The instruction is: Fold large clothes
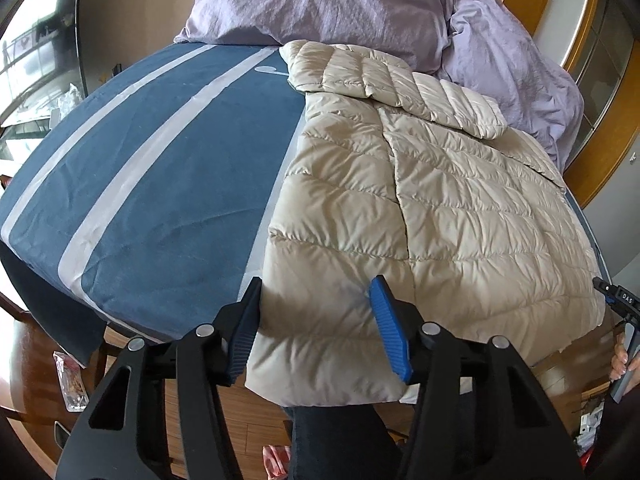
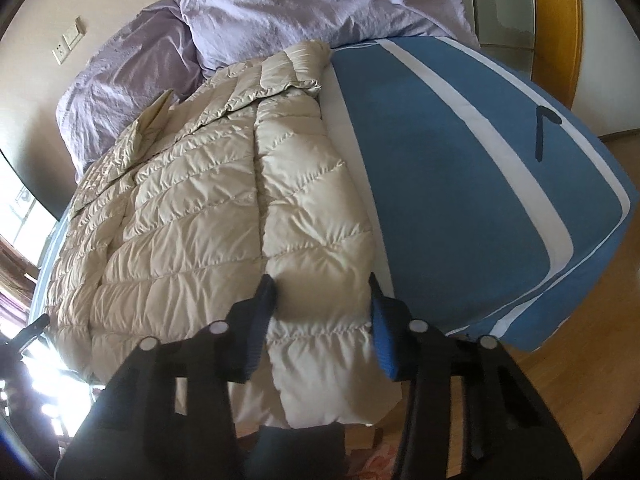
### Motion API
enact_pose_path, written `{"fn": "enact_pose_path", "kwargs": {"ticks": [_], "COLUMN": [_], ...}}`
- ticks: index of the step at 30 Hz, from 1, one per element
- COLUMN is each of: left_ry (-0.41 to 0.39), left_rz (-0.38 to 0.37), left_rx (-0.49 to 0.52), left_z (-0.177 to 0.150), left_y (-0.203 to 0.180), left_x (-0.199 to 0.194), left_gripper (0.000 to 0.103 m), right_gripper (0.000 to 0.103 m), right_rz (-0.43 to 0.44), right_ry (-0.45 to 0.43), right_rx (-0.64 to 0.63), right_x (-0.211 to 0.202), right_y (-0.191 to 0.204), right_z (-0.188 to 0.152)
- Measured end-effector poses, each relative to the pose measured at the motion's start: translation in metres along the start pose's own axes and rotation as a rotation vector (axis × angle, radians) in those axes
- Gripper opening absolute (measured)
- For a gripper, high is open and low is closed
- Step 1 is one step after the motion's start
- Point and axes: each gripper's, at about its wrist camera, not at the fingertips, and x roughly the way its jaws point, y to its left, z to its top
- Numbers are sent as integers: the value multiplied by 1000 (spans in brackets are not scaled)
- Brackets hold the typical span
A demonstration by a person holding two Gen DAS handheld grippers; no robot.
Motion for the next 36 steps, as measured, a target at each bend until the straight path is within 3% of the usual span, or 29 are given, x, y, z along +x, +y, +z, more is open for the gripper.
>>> {"fn": "enact_pose_path", "kwargs": {"ticks": [9, 11, 14, 22, 36], "left_ry": [14, 23, 22, -44, -174], "left_rz": [-34, -51, -59, -71, -21], "left_rx": [-33, -51, -63, -56, -25], "left_z": [-1, -1, 0, 22, 100], "left_y": [-3, -2, -1, -9, -29], "left_x": [1, 2, 0, -19, -34], "left_gripper": [29, 18, 10, 5, 5], "right_gripper": [15, 12, 9, 7, 7], "right_rz": [66, 70, 75, 110, 93], "right_ry": [-2, -8, -16, -95, -222], "right_rx": [-9, -22, -27, -22, -53], "right_x": [1, 0, -3, -27, -47], "right_y": [1, 4, 6, 10, 40], "right_z": [-3, -4, -2, 19, 87]}}
